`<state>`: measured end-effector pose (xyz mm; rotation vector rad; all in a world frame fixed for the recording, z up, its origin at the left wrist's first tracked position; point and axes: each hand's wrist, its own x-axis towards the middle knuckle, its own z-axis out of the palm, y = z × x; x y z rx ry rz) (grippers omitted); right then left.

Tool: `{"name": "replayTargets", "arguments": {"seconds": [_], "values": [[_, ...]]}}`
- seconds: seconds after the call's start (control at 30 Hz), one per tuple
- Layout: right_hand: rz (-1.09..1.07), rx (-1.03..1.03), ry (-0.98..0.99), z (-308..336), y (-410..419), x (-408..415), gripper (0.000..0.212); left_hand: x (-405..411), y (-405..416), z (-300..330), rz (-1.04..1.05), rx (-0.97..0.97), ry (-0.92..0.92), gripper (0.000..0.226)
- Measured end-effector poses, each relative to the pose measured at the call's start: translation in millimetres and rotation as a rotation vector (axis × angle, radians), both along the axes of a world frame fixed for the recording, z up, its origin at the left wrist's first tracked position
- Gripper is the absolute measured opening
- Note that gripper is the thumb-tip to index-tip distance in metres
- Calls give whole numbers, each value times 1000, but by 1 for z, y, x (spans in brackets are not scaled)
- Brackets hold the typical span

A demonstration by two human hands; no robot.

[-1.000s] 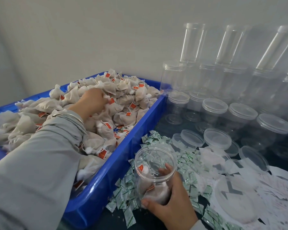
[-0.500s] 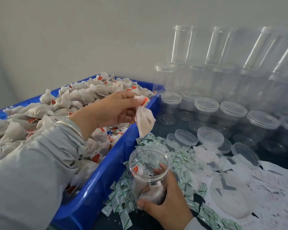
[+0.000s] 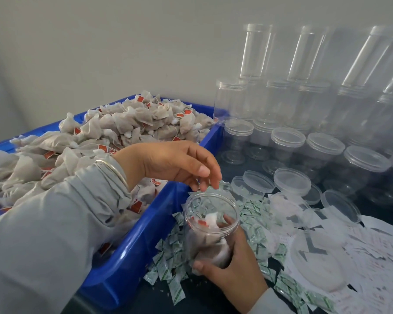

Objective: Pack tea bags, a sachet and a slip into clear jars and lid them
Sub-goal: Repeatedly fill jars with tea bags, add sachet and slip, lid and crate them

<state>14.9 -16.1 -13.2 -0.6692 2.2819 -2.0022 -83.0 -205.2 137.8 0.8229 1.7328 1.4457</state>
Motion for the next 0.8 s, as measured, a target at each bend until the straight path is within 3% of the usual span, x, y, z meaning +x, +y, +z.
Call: {"name": "replayTargets", "arguments": {"seconds": [0.17,0.43,0.53,0.6,0.8], "values": [[8,8,-23,-1,0,1,84,-13,-14,-4,230,-4,62,13],[35,-1,-33,3,0,4,81,-42,-56,1,1193,101,195,12],[35,-1,-35,3,1,4,80,-51,-73,-9,1421,-257,452,14],[19,8,-29,3,1,4,81,-52,-78,-14,1432,-552,643,19],[16,12,-24,3,1,3,81,-53,-78,-25,1047,-1100,679,26]]}}
